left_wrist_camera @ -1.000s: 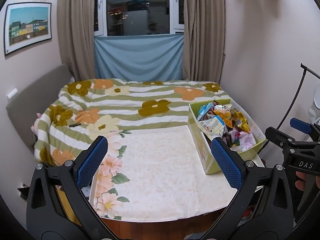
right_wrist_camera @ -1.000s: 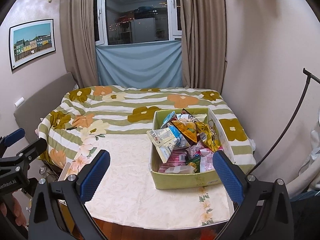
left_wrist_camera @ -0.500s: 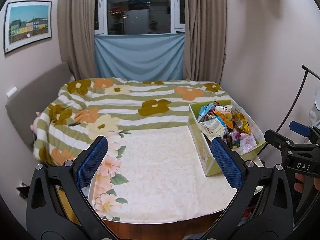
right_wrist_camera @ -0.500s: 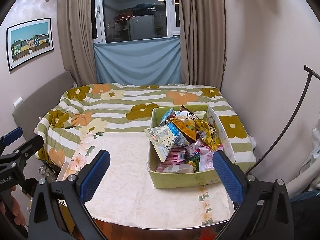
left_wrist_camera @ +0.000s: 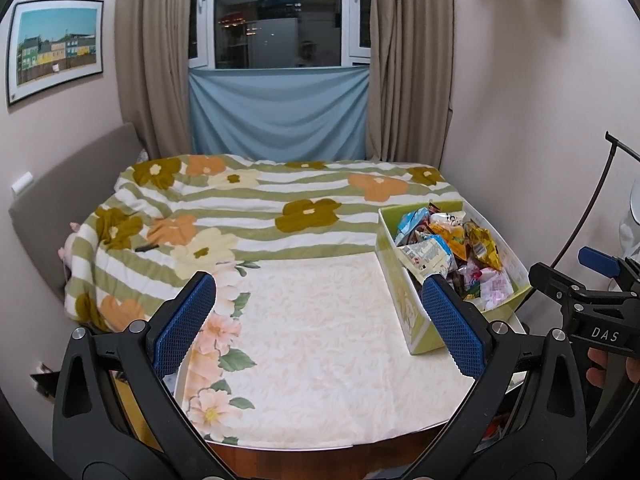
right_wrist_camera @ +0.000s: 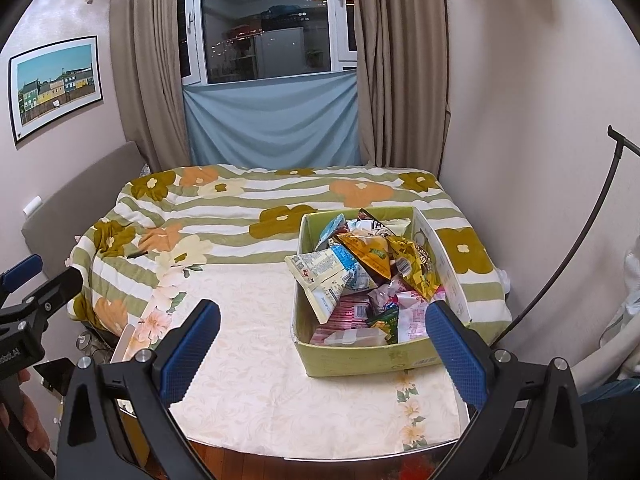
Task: Organize snacks
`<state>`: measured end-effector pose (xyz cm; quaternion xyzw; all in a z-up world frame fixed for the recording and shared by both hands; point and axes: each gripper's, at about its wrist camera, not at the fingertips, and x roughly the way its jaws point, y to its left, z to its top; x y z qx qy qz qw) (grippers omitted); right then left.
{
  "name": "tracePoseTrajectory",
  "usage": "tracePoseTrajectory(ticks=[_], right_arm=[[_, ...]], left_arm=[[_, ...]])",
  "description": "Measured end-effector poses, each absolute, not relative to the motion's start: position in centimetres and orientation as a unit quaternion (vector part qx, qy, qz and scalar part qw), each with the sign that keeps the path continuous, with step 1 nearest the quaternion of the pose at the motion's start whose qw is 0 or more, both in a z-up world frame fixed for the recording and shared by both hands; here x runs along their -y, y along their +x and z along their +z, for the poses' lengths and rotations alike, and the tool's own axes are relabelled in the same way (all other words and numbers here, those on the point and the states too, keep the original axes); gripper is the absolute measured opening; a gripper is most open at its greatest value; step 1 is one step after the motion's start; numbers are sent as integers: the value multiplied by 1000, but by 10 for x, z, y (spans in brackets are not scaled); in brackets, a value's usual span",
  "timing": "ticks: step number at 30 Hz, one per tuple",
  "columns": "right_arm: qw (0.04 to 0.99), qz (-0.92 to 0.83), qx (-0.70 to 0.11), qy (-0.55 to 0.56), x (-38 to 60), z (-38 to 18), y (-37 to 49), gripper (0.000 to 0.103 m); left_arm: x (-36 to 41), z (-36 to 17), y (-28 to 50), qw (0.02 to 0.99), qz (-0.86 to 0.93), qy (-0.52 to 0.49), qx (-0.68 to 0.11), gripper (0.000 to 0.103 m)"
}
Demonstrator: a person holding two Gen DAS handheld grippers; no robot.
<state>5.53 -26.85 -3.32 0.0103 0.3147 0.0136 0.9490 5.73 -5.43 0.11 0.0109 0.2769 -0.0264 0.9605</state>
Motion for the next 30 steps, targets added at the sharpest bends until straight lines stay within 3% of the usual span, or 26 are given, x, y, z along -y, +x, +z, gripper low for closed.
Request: tracePoseTrajectory(ticks=[30], right_arm=[[951,6,-309,18,270,-36,57,102]], left_arm=[[51,3,56,964,-31,6,-265,102]])
